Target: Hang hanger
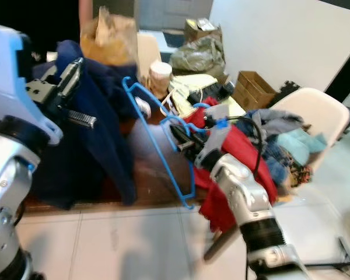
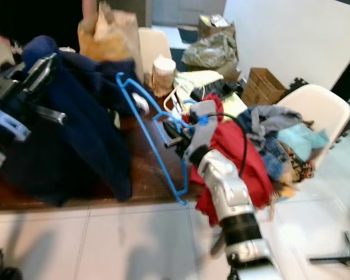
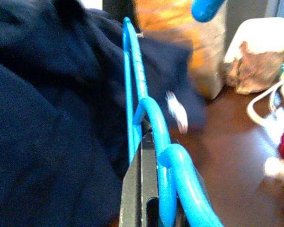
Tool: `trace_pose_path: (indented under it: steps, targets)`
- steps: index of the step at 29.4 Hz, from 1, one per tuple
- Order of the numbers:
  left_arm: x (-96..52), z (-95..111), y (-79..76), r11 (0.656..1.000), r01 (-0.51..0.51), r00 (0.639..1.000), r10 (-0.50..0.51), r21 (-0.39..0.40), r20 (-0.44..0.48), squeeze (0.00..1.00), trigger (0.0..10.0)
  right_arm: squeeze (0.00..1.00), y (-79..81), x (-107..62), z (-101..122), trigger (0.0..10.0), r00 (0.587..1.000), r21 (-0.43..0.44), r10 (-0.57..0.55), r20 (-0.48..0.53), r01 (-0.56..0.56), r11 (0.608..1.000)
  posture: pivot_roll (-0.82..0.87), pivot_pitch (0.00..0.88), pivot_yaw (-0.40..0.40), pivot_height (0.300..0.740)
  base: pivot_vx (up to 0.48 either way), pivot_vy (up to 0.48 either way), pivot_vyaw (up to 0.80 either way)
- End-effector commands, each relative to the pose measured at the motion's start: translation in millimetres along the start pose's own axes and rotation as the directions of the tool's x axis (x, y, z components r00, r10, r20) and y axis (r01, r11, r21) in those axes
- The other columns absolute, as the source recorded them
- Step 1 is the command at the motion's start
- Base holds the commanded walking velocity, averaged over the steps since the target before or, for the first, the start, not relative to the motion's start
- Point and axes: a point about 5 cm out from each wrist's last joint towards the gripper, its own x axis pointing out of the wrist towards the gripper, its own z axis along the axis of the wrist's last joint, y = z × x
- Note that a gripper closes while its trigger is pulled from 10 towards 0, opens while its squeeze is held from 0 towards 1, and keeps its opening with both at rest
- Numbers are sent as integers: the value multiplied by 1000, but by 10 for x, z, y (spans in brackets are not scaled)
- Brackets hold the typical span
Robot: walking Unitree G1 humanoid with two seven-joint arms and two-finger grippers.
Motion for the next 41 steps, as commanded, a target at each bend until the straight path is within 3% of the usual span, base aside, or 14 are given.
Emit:
trace_pose_path:
  steps: [1, 9, 12, 21, 25, 26, 27, 28, 32, 34, 35, 36, 40, 41]
  targets:
    - [16, 47, -88, 999, 44, 999, -43, -12, 33, 0, 10000, 0, 28, 1, 31, 10000, 1000, 10, 20, 13, -21, 1000, 68, 6, -82, 740, -480, 0, 0]
    - [50, 32, -227, 990, 122, 992, -120, -64, 33, 0, 10000, 0, 15, -15, 28, 10000, 1000, 14, 22, 12, -23, 1000, 67, 6, -82, 740, -480, 0, 0]
    - [43, -66, -394, 970, 201, 979, -201, -138, 13, 0, 10000, 0, -27, -31, 32, 10000, 1000, 8, 21, 8, -22, 1000, 66, 4, -82, 740, -480, 0, 0]
    - [-100, -603, -715, 907, 296, 924, -351, -298, -153, 0, 10000, 0, -222, -113, 10, 10000, 999, -19, -41, -23, 40, 999, 62, 0, -75, 740, -472, 0, 0]
    - [-143, -734, -744, 909, 299, 908, -365, -291, -207, 0, 10000, 0, -269, -132, -12, 10000, 997, -37, -60, -45, 58, 998, 62, 0, -73, 740, -307, 0, 0]
    - [-195, -876, -763, 912, 300, 890, -373, -278, -263, 0, 10000, 0, -326, -157, -42, 10000, 993, -57, -89, -71, 86, 995, 62, 0, -73, 740, 0, 0, -800]
    - [-378, -1315, -730, 938, 268, 836, -340, -222, -431, 0, 10000, 0, -523, -260, -164, 10000, 966, -126, -211, -150, 193, 973, 54, 0, -72, 740, 0, 0, -800]
    - [-378, -1315, -730, 938, 268, 836, -340, -222, -431, 0, 10000, 0, -523, -260, -164, 10000, 966, -126, -211, -150, 193, 973, 54, 0, -72, 740, 0, 0, -800]
    - [-601, -1699, -661, 962, 231, 772, -271, -143, -575, 0, 10000, 0, -660, -375, -276, 10000, 932, -170, -296, -208, 264, 949, 54, 0, -73, 740, 0, 0, -800]
    - [-894, -2025, -606, 979, 188, 682, -189, -80, -706, 0, 10000, 0, -654, -496, -425, 10000, 915, -210, -302, -269, 250, 945, 31, 6, -73, 740, 0, 0, -800]
    - [-894, -2025, -606, 979, 188, 682, -189, -80, -706, 0, 10000, 0, -654, -496, -425, 10000, 915, -210, -302, -269, 250, 945, 31, 6, -73, 740, 0, 0, -800]
    - [-1099, -2174, -567, 994, 105, 632, -77, -14, -771, 0, 10000, 0, -585, -650, -616, 10000, 892, -237, -312, -327, 242, 941, 23, 16, -75, 740, 0, 0, -800]
    - [-1142, -2166, -510, 999, 6, 634, 26, 38, -773, 0, 10000, 0, -530, -796, -770, 10000, 863, -257, -353, -362, 272, 928, 18, 18, -75, 740, 0, 0, -800]
    - [-1219, -2148, -480, 993, -116, 619, 78, 8, -781, 0, 10000, 0, -485, -906, -792, 10000, 854, -261, -392, -343, 314, 913, -7, 22, -64, 740, 0, 0, -788]
